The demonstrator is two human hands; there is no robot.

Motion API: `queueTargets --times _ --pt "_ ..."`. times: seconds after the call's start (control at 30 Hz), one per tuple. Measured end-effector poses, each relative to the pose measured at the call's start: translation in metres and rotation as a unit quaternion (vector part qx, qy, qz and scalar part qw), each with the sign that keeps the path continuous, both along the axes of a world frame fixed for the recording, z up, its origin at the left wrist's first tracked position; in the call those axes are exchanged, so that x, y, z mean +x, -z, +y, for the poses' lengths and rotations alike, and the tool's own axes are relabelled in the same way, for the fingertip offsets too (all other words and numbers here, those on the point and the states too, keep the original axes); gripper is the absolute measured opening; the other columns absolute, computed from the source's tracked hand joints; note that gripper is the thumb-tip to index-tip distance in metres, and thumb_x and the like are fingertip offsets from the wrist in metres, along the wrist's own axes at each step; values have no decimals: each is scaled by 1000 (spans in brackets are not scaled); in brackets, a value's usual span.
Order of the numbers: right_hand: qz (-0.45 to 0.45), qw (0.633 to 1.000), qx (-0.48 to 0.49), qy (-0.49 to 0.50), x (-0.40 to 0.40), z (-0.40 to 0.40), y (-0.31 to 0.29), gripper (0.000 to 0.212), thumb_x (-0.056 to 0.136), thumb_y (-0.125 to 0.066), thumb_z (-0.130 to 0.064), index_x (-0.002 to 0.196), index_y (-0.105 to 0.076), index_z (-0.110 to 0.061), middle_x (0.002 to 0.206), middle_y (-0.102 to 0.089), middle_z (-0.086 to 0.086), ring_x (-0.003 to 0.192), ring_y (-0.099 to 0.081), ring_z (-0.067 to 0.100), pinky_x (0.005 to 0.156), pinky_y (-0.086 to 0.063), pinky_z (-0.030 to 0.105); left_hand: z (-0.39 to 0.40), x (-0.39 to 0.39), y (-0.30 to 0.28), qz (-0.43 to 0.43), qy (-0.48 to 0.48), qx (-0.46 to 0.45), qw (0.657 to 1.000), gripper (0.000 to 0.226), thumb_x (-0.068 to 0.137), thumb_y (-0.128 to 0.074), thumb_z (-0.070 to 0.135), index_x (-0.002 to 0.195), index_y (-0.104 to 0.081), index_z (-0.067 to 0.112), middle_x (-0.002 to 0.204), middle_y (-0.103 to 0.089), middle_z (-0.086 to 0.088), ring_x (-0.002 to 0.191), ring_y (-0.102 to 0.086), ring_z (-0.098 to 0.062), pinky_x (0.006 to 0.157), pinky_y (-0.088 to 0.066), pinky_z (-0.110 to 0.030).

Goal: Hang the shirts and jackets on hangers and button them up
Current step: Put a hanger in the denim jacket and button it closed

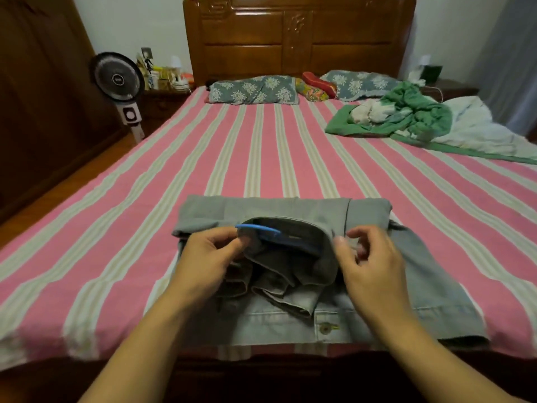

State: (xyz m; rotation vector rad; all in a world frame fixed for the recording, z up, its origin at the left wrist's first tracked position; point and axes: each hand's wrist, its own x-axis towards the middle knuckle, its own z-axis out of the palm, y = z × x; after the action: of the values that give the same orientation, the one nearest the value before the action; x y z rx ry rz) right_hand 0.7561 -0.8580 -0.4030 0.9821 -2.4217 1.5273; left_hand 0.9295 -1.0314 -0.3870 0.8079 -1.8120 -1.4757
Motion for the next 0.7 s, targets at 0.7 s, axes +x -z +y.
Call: queueTargets --times 0.7 --pt "-470 861 -145 -128 -76 -27 -25 11 96 -58 -2 93 -68 -7 76 -69 9 64 -68 15 59 -61 28 -46 -29 -1 142 112 225 957 25 100 -52 17 100 -75 7 89 -68 -10 75 -59 -17 69 -55 -27"
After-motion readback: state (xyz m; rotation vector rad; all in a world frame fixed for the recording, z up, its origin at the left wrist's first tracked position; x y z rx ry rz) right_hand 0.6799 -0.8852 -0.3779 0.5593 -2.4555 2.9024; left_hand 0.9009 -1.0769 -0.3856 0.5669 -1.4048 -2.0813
